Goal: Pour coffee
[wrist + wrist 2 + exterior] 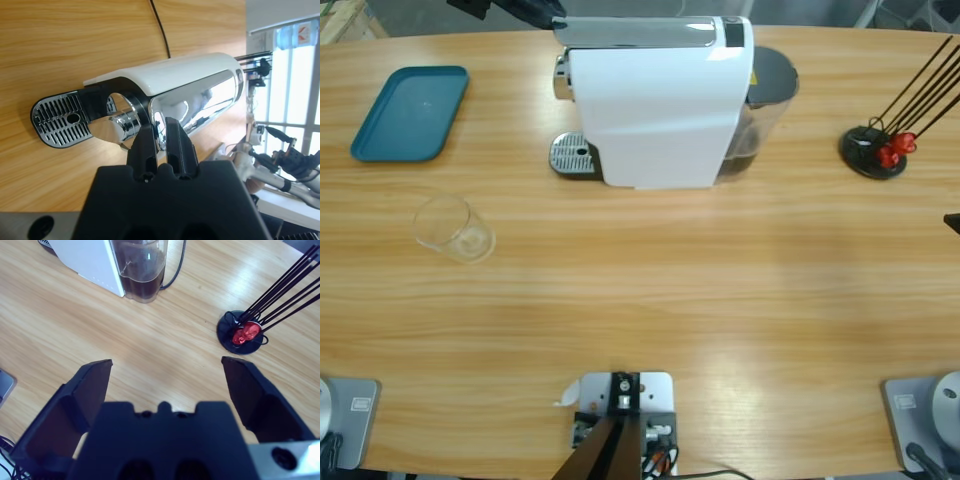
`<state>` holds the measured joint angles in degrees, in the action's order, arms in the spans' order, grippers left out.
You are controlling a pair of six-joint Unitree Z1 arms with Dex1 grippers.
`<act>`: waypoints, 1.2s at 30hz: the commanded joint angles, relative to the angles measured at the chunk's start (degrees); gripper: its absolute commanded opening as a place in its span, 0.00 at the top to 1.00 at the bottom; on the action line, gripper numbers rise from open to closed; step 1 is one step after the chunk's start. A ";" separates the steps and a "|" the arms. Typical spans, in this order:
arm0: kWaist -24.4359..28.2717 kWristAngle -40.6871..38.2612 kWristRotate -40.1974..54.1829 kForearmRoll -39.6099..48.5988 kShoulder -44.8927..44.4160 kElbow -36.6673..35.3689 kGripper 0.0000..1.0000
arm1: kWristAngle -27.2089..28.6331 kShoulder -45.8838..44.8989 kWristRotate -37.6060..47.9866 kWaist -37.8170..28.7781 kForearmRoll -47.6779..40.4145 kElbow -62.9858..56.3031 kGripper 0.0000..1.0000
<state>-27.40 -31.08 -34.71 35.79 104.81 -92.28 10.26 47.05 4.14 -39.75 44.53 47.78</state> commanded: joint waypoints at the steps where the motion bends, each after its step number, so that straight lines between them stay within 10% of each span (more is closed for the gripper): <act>1: -1.76 -3.19 -0.66 -0.67 -2.38 -4.45 1.00 | -0.59 1.43 0.52 -0.24 0.30 -0.32 0.00; 19: -6.79 -4.56 -0.22 6.48 4.35 -23.30 1.00 | -0.59 2.06 0.52 -0.24 0.21 -0.16 0.00; 20: -7.15 -4.86 0.19 6.48 4.56 -24.12 0.92 | -0.59 2.15 0.52 -0.24 0.21 -0.15 0.00; 22: -7.86 -2.93 2.61 6.64 3.58 -24.32 0.27 | -0.54 2.24 0.52 -0.24 0.30 -0.13 0.00; 23: -8.46 -0.15 4.72 7.03 2.78 -24.12 0.14 | -0.50 1.99 0.52 -0.24 0.30 -0.13 0.00; 31: -11.62 20.59 32.72 18.56 -6.90 -15.95 0.01 | -0.05 0.36 9.31 0.01 8.56 5.78 0.00; 36: -11.60 22.14 45.94 18.63 -21.21 2.05 0.01 | 12.84 -0.70 10.14 5.35 -1.87 0.24 0.00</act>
<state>-38.35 -11.86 -1.48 52.77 98.23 -107.71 11.77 46.90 12.40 -39.71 51.20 53.32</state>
